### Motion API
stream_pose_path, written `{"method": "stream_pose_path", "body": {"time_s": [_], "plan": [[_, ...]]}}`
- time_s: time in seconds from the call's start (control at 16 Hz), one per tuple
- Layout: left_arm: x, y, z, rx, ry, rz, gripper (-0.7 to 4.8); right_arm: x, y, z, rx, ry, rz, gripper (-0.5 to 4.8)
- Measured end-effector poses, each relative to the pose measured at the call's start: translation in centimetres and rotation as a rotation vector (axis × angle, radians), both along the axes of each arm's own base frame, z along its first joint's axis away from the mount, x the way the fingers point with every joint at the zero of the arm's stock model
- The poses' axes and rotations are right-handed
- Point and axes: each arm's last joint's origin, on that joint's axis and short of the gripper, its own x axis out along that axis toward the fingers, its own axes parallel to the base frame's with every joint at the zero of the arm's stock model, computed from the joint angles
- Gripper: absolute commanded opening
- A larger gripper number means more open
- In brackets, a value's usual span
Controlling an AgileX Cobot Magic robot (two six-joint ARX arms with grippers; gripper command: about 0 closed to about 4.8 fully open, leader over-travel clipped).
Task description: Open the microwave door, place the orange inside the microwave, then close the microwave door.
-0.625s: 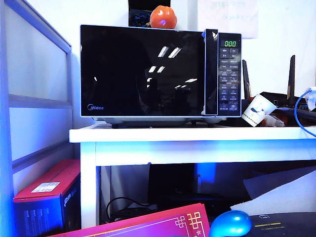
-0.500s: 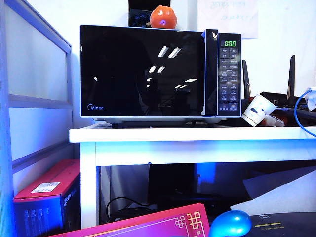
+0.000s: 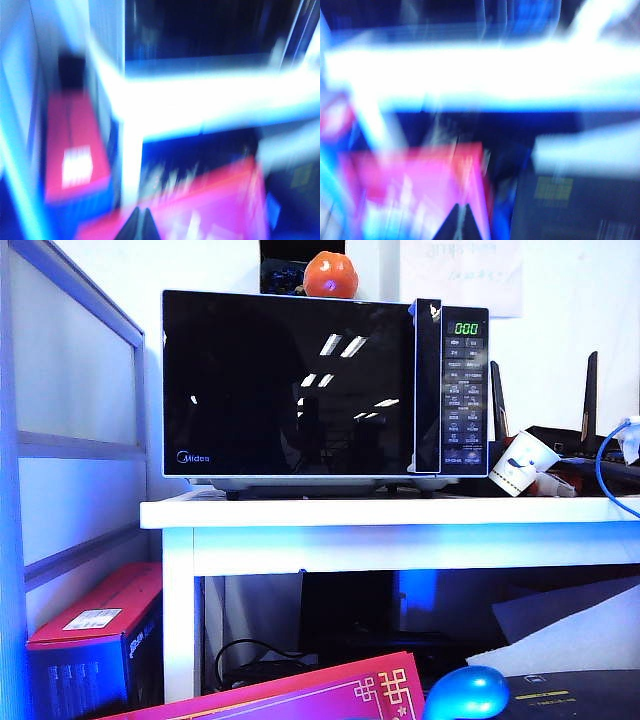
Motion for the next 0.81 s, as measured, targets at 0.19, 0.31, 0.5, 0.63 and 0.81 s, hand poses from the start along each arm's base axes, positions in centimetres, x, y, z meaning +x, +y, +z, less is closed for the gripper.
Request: {"method": "stream_pose_path", "body": {"time_s": [0.19,0.31,0.5,0.63,0.81], "plan": [[-0.7,0.2,3.7,-0.148,-0.116,0.017,-0.05,-0.4,-0.5,3.4,0.124,-0.153,-0.130,-0.05],[-2.5,1.0,9.1,-0.226,-0.284,0.100,-0.05,-1.7,-1.0,7.9,0.187,-0.281,-0.131,-0.05],[-3.4,1.4,14.9,-0.264,-0.360,0.167,-0.05,-1.6,-1.1,12.6,0.162,-0.305,-0.157,-0.05],[-1.8,0.9,19.8,-0.229,-0.315,0.139,-0.05,0.0,-0.5,17.0,0.079,-0.327,-0.158,-0.05],[1.8,-0.4,25.9,-0.076,-0.288,0.013,-0.05,3.8,1.0,22.3,0.010,-0.384,-0.108,-0.05]]}}
